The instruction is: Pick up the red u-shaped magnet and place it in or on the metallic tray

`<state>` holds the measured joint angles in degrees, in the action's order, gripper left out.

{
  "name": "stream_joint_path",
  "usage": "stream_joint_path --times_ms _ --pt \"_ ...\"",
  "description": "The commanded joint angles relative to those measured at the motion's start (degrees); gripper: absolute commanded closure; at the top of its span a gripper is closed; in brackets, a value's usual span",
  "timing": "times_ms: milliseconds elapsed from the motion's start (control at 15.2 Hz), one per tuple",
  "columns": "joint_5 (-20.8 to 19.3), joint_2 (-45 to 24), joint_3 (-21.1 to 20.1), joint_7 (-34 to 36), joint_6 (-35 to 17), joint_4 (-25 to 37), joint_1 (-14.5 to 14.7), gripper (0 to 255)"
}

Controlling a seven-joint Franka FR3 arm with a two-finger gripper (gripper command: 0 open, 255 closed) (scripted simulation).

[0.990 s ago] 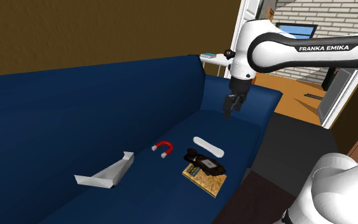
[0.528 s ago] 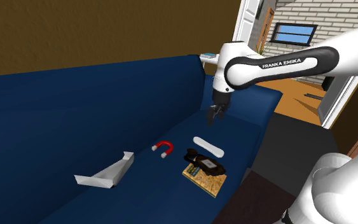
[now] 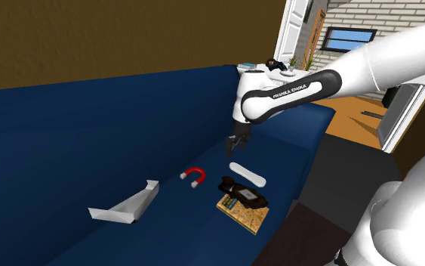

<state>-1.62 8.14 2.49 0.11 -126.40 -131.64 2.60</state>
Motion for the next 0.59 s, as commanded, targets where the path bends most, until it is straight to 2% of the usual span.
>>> stream_joint_path --times_ms 0,528 --pt "0.6 -4.5 0.2 -0.6 -3.0 2.0 0.0 0" --pt "3.5 -21.7 -0.3 -2.0 -11.2 12.4 0.0 0"
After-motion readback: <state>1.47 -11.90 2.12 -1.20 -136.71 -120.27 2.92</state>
